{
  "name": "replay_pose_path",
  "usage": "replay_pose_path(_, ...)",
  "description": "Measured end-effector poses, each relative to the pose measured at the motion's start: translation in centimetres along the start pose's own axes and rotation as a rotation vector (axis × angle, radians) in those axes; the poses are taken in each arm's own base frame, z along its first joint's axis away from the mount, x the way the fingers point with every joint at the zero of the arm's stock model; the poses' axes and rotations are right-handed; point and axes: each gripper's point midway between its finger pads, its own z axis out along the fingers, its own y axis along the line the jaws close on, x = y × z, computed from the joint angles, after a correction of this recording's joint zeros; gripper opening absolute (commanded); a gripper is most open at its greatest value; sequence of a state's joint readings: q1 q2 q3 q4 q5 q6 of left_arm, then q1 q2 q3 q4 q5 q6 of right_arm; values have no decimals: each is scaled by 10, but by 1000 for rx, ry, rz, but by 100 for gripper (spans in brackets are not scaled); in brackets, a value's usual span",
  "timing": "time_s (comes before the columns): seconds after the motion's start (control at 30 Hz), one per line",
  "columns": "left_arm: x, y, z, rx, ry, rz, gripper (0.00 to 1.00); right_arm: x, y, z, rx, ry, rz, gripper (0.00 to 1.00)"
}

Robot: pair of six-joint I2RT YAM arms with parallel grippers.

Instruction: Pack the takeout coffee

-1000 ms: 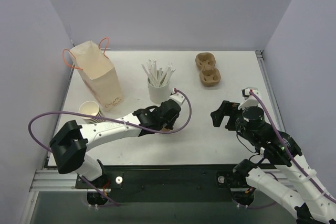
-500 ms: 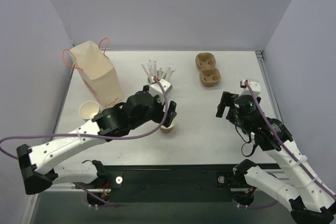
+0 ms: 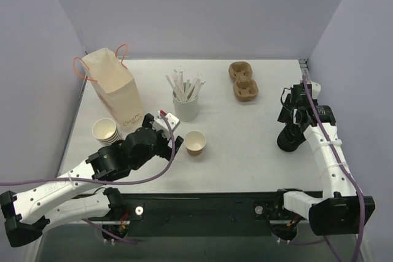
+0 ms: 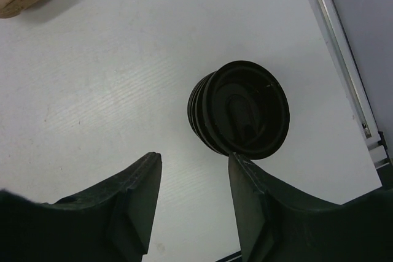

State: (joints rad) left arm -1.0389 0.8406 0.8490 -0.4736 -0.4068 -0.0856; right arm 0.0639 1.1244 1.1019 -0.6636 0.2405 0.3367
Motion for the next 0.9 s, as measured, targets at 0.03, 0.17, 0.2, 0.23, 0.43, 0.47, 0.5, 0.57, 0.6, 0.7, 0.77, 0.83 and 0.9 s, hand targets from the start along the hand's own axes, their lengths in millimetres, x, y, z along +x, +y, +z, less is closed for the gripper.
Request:
replay_pose_path(0.03, 1, 2, 1, -11, 3, 6, 97, 1, -3, 4, 4, 19, 7, 46)
replay_pose_path(0.17, -2, 8, -1, -38, -8, 18, 97, 8, -9, 19, 6, 90, 19, 41)
replay_pose_path(0.2, -2, 9, -2, -41, -11, 18, 97, 10, -11, 23, 7, 106, 21, 40)
replay_pose_path(0.23, -3, 9, -3, -41, -13, 18, 97, 11, -12, 25, 6, 118, 18, 38)
replay_pose_path(0.43, -2, 10, -2, -42, -10, 28, 97, 18, -15, 37, 11, 171, -6, 37)
replay_pose_path(0.47, -1, 9, -2, -42, -7, 30, 97, 19, -16, 38, 12, 177, -8, 36)
replay_pose_path(0.5, -1, 9, -1, -42, -4, 34, 97, 19, -16, 39, 14, 181, -11, 36)
replay_pose_path(0.57, 1, 9, 0, -43, 4, 41, 97, 20, -18, 43, 18, 196, -14, 36)
replay_pose_path(0.6, 2, 9, 1, -43, 9, 44, 97, 21, -18, 46, 20, 206, -17, 36)
replay_pose_path(0.7, 4, 9, 1, -44, 17, 50, 97, 25, -20, 53, 23, 235, -21, 34)
replay_pose_path(0.77, 5, 9, 1, -43, 19, 52, 97, 26, -20, 56, 19, 247, -22, 31)
replay_pose_path(0.83, 5, 9, 1, -43, 21, 53, 97, 27, -19, 57, 12, 252, -27, 27)
replay_pose_path(0.9, 5, 9, 1, -44, 21, 53, 97, 26, -18, 58, 2, 251, -35, 25)
